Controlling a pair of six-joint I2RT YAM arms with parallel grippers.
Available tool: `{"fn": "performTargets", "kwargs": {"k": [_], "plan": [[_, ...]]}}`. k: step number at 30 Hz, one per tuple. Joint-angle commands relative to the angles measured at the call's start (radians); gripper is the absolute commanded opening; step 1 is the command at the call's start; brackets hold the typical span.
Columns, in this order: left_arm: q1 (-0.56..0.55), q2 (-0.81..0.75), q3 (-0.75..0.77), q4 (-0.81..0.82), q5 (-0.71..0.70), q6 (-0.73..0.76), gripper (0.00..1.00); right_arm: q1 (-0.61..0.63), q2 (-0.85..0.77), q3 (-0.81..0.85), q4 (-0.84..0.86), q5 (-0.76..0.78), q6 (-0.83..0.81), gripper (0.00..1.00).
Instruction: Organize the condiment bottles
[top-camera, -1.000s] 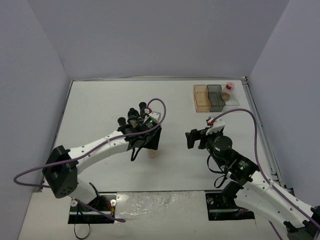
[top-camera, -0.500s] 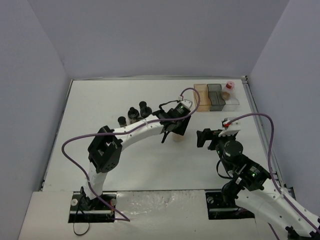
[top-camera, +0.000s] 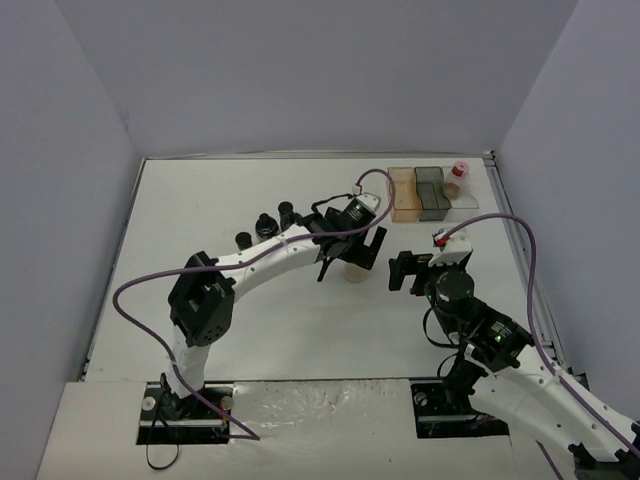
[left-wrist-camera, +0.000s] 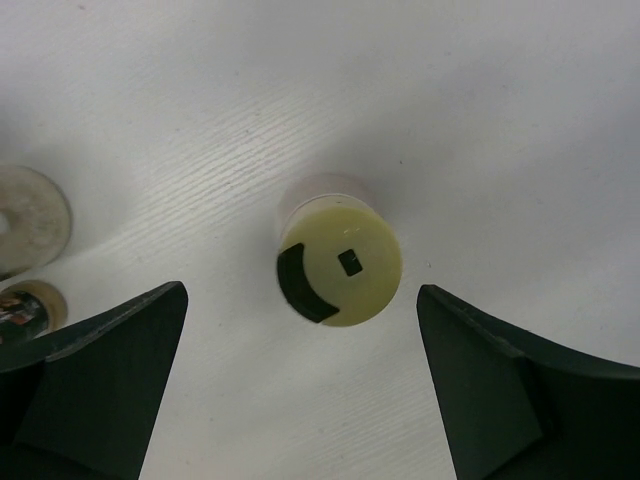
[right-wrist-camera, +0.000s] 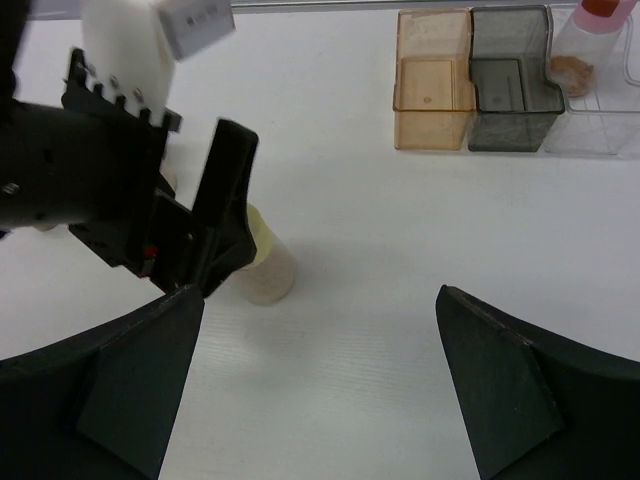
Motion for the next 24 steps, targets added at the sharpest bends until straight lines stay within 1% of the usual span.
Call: {"fn": "performTargets", "kwargs": {"k": [1,4,8,11,12,14,16,18,21,24], "plan": [[0.083,-0.269,0.026,-0.004,-0.048,0.004,0.97,0.002,0.106,0.076,0.085,-0.042,-0.047,0.99],[0.127,-0.375,-0.011,-0.014,-0.094,0.020,0.97,0.003,0.176,0.092,0.129,-0.093,-0.080,1.00],[0.233,-0.577,-0.131,-0.022,-0.141,0.030,0.97,0.002,0.360,0.131,0.201,-0.151,-0.141,1.00],[0.340,-0.721,-0.228,-0.027,-0.191,0.050,0.97,-0.018,0.492,0.146,0.293,-0.196,-0.159,1.00],[0.347,-0.748,-0.257,-0.029,-0.200,0.057,0.97,-0.033,0.524,0.153,0.308,-0.200,-0.163,1.00],[0.452,-0.821,-0.352,-0.041,-0.196,0.081,0.97,-0.090,0.622,0.195,0.342,-0.294,-0.163,1.00],[0.508,-0.856,-0.405,-0.043,-0.192,0.089,0.97,-0.112,0.664,0.213,0.358,-0.322,-0.163,1.00],[0.580,-0.926,-0.491,-0.031,-0.196,0.100,0.97,-0.132,0.737,0.235,0.390,-0.336,-0.172,1.00],[0.615,-0.997,-0.562,0.007,-0.230,0.107,0.97,-0.145,0.817,0.272,0.407,-0.373,-0.195,0.99],[0.620,-1.029,-0.634,0.036,-0.284,0.123,0.97,-0.145,0.872,0.291,0.425,-0.426,-0.220,0.96]]}}
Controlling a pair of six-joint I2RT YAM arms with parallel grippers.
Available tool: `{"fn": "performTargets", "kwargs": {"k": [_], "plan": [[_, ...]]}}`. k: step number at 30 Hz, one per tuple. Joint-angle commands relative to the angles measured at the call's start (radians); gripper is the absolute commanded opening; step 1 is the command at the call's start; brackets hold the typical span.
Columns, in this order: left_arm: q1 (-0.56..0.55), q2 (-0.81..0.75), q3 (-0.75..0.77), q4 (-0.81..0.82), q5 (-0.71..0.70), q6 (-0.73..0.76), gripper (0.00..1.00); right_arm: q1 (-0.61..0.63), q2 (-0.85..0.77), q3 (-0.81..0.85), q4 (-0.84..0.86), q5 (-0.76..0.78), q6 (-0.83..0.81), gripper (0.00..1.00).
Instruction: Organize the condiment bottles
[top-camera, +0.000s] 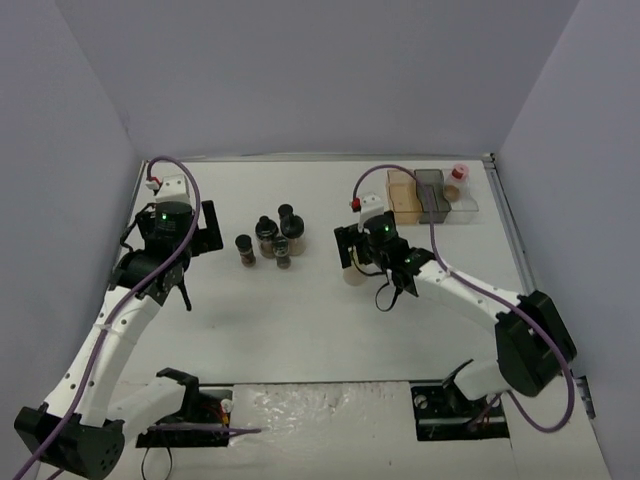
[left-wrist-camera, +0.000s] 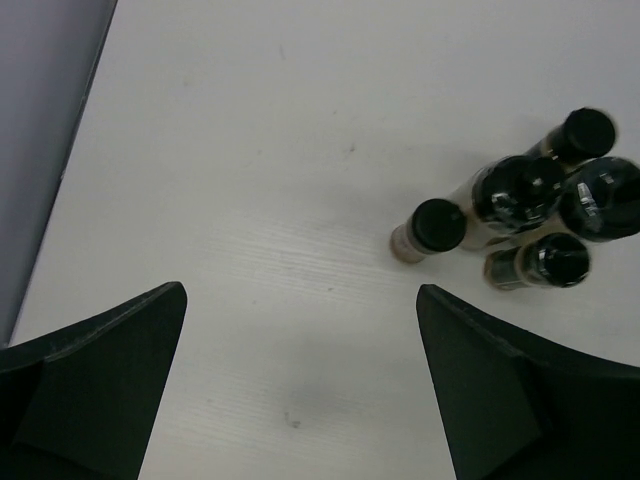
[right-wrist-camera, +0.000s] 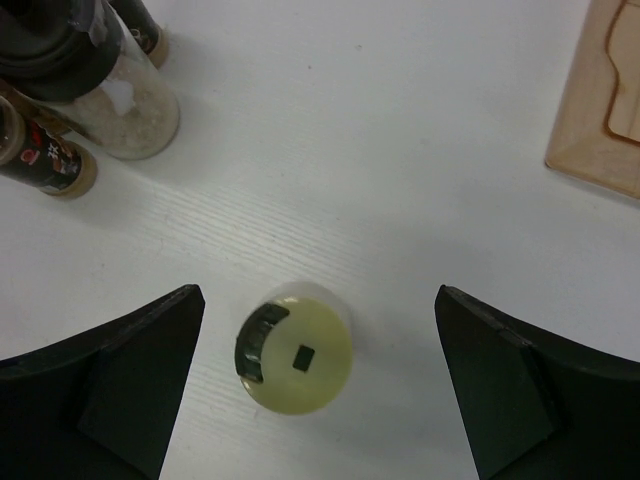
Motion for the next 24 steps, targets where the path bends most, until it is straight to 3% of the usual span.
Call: {"fn": "performTargets", "kwargs": {"k": [1,5,18,24], "plan": [[0.018,-0.071,-0.062,0.085,-0.096,0.047,0.97,-0.004,0.070,0.068,0.123,-0.104,-0.050,0.95],[0.026,-0.067,-0.072,0.080,-0.147,0.070,0.97,-0.004,0.097,0.052,0.130,-0.123,-0.044,0.89],[0.031,-0.053,-0.072,0.079,-0.127,0.069,0.97,-0.008,0.065,-0.050,0.148,-0.081,-0.036,0.69],[0.035,-0.050,-0.074,0.077,-0.122,0.066,0.97,-0.041,0.013,-0.056,0.143,-0.041,-0.044,0.39]]}}
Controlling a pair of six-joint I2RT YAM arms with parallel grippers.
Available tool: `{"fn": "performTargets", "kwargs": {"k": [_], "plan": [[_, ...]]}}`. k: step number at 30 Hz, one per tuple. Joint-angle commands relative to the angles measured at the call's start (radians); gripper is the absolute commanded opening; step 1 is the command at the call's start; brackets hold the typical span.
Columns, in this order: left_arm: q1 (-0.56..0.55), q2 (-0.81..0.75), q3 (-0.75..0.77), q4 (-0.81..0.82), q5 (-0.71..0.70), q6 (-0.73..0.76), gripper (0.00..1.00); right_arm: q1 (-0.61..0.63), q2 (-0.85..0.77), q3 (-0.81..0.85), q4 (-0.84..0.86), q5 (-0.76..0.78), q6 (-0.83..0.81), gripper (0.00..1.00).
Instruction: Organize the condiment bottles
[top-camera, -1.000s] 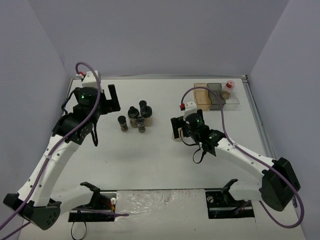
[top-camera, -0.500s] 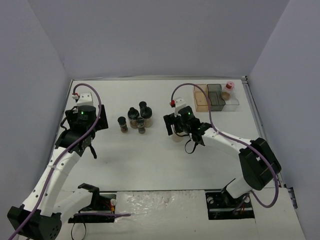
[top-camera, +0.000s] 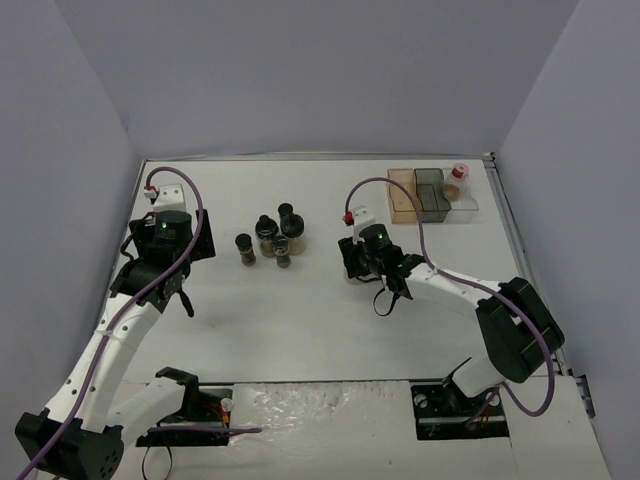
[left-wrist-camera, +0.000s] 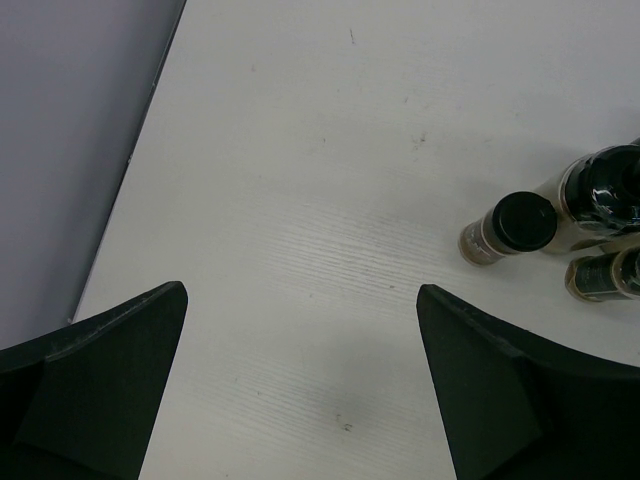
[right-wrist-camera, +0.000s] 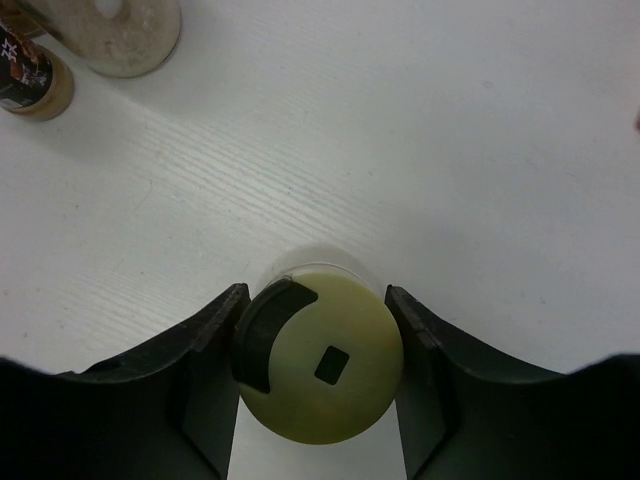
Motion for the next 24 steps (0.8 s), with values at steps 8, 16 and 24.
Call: {"fn": "performTargets", "kwargs": {"k": [8,16,24], "plan": [[0.011,0.002,0.035,0.055,0.007,0.007,0.97,-0.206,-0.211,0.133,-0.059,0.101,-0.031,0.26],[0.012,0.004,0.035,0.053,0.006,0.007,0.97,-0.535,-0.151,0.335,-0.105,0.062,-0.019,0.25],[0.012,0.009,0.035,0.056,0.013,0.010,0.97,-0.719,0.071,0.507,-0.085,0.065,0.004,0.24]]}}
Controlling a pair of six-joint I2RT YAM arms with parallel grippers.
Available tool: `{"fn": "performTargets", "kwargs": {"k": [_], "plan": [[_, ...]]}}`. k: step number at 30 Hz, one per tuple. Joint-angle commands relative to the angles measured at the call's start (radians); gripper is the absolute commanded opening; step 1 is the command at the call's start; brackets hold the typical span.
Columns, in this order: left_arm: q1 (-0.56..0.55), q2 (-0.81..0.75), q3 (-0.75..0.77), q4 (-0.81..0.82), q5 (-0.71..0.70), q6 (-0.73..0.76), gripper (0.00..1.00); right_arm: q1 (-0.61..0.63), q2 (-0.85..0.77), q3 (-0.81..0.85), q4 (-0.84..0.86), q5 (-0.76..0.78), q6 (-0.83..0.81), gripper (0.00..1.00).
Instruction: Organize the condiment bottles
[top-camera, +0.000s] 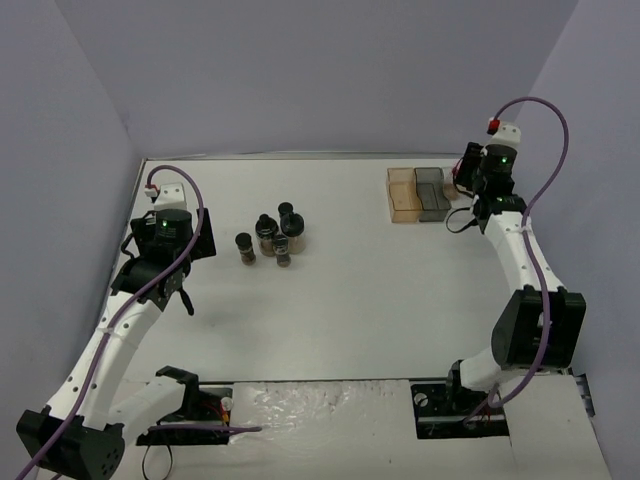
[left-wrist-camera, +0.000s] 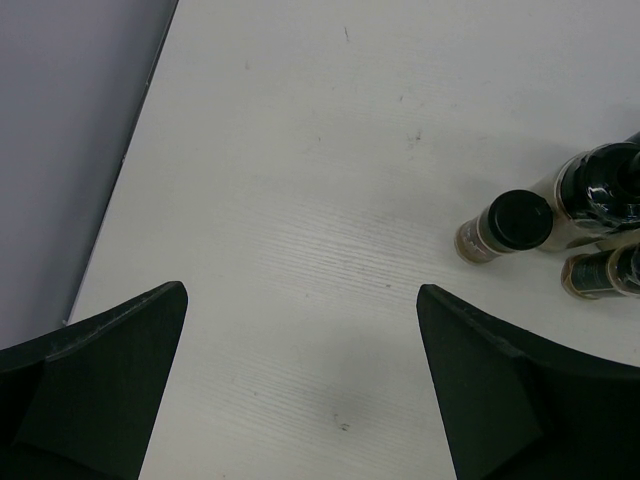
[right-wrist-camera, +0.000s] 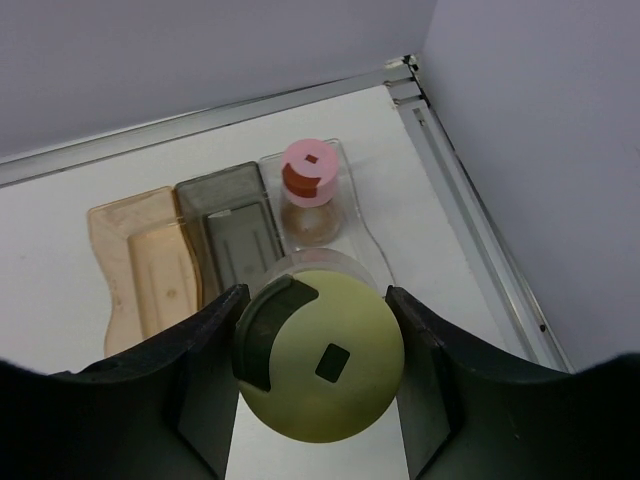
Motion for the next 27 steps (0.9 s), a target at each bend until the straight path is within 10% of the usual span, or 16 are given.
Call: {"fn": "performTargets", "kwargs": {"k": [1,27], "plan": [[0.006,0.003,0.035,0.053,-0.003,0.010,0.97,-0.051,0.109,0.078,0.060,0.008,0.011,0.24],[0.019,0.066,0.032,0.054,0.016,0.013,0.97,-0.100,0.496,0.238,0.199,-0.056,-0.012,0.28]]}}
